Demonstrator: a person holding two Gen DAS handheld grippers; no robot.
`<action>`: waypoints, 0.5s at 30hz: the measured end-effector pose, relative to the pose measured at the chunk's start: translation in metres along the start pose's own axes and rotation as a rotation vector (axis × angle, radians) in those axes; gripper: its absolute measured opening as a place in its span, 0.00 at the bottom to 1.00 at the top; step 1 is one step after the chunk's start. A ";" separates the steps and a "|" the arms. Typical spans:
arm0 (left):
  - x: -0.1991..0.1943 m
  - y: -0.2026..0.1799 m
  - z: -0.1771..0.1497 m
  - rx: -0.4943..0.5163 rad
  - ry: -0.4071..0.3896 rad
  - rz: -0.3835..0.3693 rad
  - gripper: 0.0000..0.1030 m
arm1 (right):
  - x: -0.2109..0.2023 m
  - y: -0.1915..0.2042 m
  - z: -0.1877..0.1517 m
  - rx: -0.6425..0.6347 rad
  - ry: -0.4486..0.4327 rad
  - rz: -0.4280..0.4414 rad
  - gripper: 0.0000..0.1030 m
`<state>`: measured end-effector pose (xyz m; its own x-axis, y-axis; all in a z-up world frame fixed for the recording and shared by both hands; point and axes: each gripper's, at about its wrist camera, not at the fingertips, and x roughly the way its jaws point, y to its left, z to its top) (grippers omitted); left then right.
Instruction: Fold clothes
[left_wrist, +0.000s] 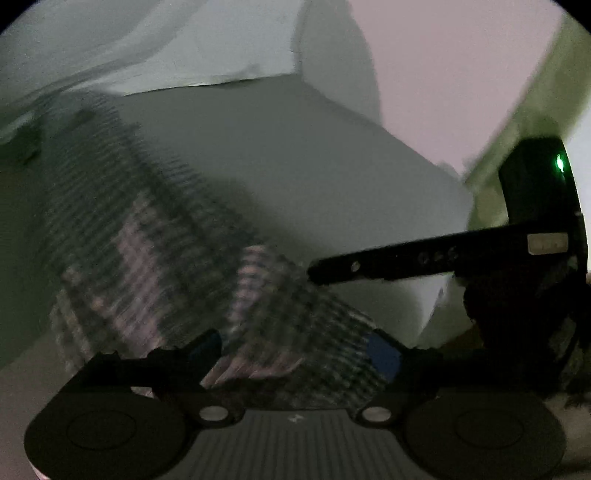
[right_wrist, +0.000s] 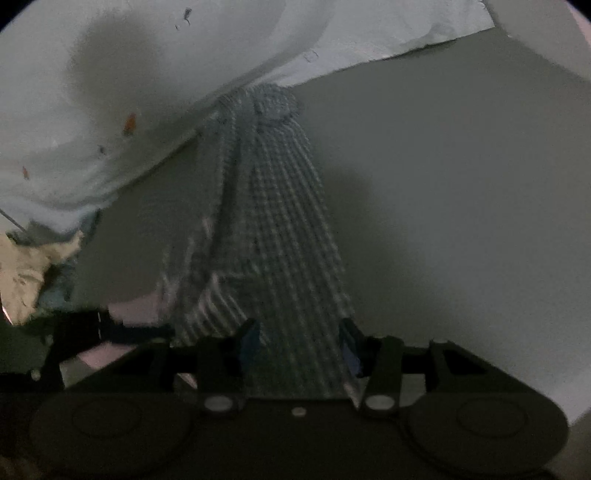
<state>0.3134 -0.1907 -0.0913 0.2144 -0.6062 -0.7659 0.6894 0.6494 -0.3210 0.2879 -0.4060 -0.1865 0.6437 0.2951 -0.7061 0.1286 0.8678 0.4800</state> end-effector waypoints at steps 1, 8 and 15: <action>-0.004 0.004 -0.003 -0.029 -0.009 0.011 0.85 | 0.003 0.001 0.000 0.016 -0.005 0.022 0.49; -0.035 0.027 -0.023 -0.183 -0.047 0.083 0.86 | 0.039 0.027 -0.008 -0.045 0.077 0.090 0.49; -0.061 0.050 -0.032 -0.268 -0.128 0.120 0.86 | 0.019 0.024 0.005 0.266 0.062 0.454 0.03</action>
<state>0.3125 -0.1069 -0.0783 0.3803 -0.5600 -0.7361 0.4507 0.8072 -0.3812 0.3069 -0.3820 -0.1856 0.6347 0.6476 -0.4217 0.0394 0.5178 0.8546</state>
